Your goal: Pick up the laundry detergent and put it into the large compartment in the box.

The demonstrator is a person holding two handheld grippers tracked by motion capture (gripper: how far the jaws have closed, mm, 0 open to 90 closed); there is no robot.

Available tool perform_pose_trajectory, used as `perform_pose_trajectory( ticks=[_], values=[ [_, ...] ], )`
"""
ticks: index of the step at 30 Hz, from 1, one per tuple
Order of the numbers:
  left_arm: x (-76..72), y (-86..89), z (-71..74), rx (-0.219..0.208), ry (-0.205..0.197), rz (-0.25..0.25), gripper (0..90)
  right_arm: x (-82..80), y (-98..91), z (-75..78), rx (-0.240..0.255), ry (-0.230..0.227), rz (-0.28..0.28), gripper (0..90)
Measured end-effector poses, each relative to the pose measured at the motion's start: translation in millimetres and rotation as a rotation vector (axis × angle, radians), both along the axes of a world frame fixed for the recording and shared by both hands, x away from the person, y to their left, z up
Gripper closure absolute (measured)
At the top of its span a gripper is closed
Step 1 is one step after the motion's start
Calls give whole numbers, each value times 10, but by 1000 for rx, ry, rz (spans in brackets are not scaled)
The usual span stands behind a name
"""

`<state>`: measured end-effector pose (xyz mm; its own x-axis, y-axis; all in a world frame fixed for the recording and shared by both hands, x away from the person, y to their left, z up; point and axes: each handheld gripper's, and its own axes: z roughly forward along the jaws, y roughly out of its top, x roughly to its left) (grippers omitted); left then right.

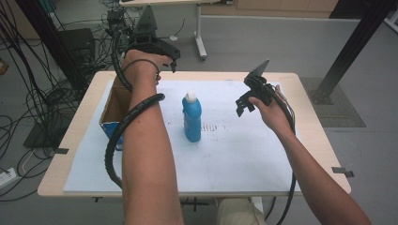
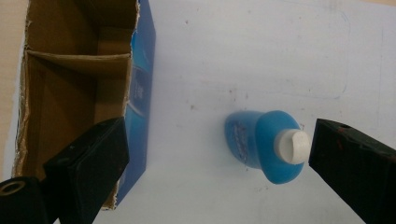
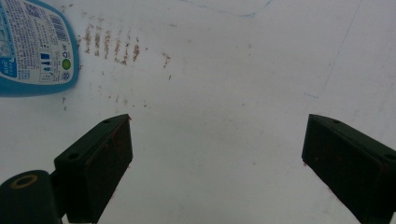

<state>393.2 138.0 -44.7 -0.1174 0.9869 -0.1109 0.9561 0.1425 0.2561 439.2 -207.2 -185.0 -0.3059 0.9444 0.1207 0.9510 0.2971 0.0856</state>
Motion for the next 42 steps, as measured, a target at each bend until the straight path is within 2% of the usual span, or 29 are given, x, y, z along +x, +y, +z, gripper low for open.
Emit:
perform_pose_trajectory(
  ticks=[7, 28, 42],
  values=[
    [-9, 23, -33, -16, 2, 8, 51, -13, -2, 4, 1, -2, 0, 84],
    [-40, 56, -26, -16, 4, 11, 55, -39, 31, 23, 0, -10, 7, 84],
    [-62, 4, 14, -19, -1, 10, 54, -86, 21, 25, 1, -10, 6, 84]
  ],
)
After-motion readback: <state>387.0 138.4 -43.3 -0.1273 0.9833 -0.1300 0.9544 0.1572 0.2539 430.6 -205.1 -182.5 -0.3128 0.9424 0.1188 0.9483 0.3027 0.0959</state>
